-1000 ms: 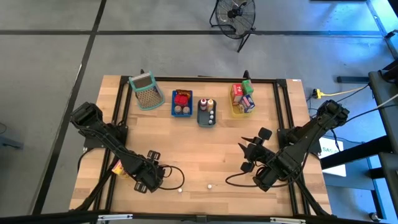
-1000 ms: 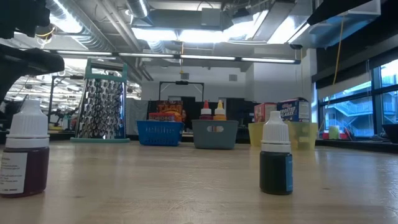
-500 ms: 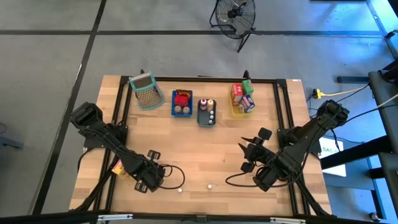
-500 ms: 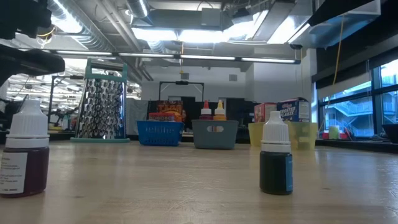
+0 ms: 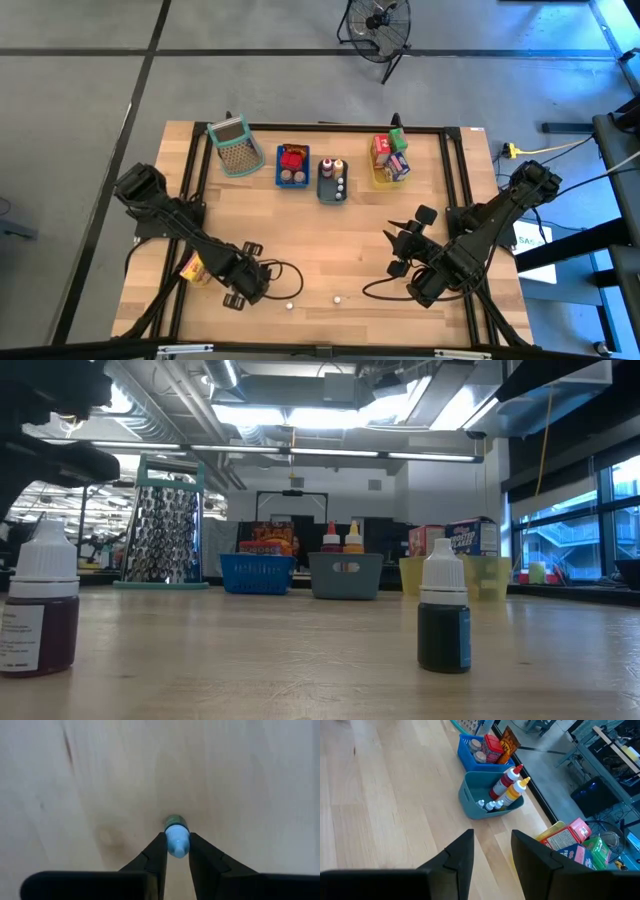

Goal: Pick & Place Kitchen Items
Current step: Put the small black food coloring bottle into the dark green bin

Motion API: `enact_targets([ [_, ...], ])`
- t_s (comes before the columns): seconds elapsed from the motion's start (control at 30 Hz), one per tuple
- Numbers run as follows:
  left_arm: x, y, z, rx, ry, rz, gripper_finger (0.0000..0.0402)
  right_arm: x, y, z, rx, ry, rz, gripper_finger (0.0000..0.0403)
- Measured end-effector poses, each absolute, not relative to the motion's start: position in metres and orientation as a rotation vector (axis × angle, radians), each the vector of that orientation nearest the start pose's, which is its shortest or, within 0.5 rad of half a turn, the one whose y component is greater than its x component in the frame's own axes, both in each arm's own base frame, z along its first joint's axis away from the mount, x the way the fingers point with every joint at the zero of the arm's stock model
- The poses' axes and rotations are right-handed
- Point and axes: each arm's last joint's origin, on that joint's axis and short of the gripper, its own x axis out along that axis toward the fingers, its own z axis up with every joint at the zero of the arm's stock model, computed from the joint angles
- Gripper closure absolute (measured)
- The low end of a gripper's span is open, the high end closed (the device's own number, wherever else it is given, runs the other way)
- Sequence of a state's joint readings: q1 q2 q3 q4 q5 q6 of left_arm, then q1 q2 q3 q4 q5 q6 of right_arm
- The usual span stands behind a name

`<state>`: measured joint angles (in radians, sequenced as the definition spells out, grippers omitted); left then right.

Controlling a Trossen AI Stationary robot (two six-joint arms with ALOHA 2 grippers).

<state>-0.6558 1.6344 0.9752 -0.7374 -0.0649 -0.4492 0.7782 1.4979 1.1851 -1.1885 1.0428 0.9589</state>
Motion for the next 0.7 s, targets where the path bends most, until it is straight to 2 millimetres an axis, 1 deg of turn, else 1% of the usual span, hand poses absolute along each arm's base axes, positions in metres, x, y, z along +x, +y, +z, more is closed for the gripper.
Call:
enact_targets([
  [0.13, 0.231, -0.164, 0.170, 0.101, 1.396, -0.159, 0.0346, 0.201, 0.163, 0.266, -0.297, 0.678, -0.579, 0.0270],
  [0.3, 0.239, -0.150, 0.184, 0.107, 1.480, -0.120, 0.0346, 0.201, 0.163, 0.266, -0.297, 0.678, -0.578, 0.0270],
  [0.4, 0.247, -0.143, 0.202, 0.155, 1.490, -0.098, 0.0346, 0.201, 0.164, 0.266, -0.295, 0.678, -0.577, 0.0270],
  [0.53, 0.260, -0.131, 0.235, 0.244, 1.477, -0.085, 0.0347, 0.202, 0.166, 0.266, -0.262, 0.692, -0.556, 0.0270],
  [0.63, 0.273, -0.117, 0.261, 0.265, 1.438, -0.067, 0.0347, 0.201, 0.170, 0.265, -0.239, 0.696, -0.531, 0.0270],
  [0.7, 0.283, -0.103, 0.277, 0.265, 1.405, -0.072, 0.0347, 0.199, 0.174, 0.266, -0.230, 0.685, -0.515, 0.0270],
])
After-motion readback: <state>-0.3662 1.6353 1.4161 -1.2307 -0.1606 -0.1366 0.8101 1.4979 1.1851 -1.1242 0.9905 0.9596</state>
